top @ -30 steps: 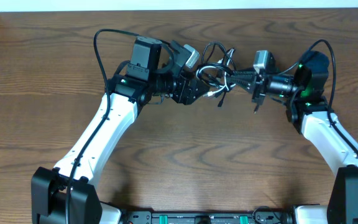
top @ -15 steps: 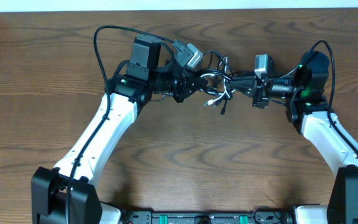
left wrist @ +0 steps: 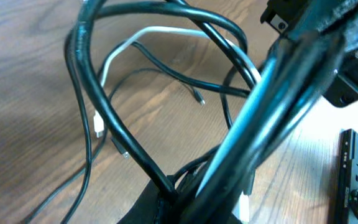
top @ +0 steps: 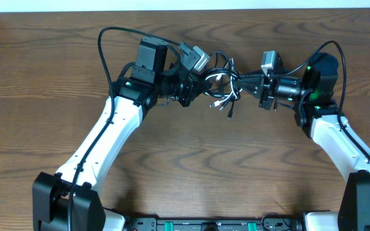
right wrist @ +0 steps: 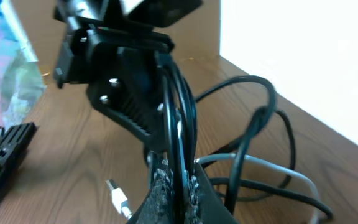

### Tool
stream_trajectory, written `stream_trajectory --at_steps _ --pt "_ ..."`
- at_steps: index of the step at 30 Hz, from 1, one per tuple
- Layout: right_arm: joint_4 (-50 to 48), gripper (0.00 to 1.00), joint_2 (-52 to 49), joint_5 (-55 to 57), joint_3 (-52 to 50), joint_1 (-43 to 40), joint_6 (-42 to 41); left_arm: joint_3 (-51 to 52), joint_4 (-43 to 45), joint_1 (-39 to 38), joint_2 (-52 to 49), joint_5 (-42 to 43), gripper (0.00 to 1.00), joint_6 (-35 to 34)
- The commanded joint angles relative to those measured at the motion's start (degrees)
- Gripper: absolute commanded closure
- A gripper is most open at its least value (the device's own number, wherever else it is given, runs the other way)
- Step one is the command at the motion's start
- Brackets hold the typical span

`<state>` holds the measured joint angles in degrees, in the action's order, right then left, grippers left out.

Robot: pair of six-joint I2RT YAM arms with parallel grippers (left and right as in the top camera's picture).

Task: Untangle cables

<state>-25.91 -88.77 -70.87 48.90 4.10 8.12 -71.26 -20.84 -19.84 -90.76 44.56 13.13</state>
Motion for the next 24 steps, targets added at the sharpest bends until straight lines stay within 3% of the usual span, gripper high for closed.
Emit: stream_trajectory --at_steps 1,9,12,14,18,19,21,24 --pt "0.46 0.99 -0.39 4.85 0.11 -0.31 -0.83 -0.42 -3.23 0.52 0.7 -2.62 0.89 1.9" --pt "1.49 0.99 -0.39 7.74 0.11 -0.26 -0.83 -0.42 -11.74 0.52 0.7 -2.62 0.89 10.43" --pt "1.75 0.98 -0.39 7.74 0.11 -0.09 -0.85 -0.42 -11.1 0.52 0.7 -2.62 0.89 10.4" --pt "2.62 0.9 -0.39 7.76 0.11 0.13 -0.83 -0.42 -9.7 0.52 0.7 -2.6 0.89 10.36" --pt "6.12 0.9 -0.39 9.46 0.11 0.13 -0.79 -0.42 -8.09 0.52 0.7 -2.56 0.89 9.88" --pt "7.19 0.87 -0.39 10.4 0.11 0.13 -0.79 -0.42 -7.43 0.52 0.7 -2.54 0.9 9.09" --pt "9.84 0.68 -0.39 12.96 0.11 0.13 -0.76 -0.42 -5.07 0.52 0.7 -2.62 0.92 7.58" --pt "10.32 0.56 -0.39 13.75 0.11 0.13 -0.79 -0.42 -2.16 0.68 0.7 -2.97 0.92 7.58"
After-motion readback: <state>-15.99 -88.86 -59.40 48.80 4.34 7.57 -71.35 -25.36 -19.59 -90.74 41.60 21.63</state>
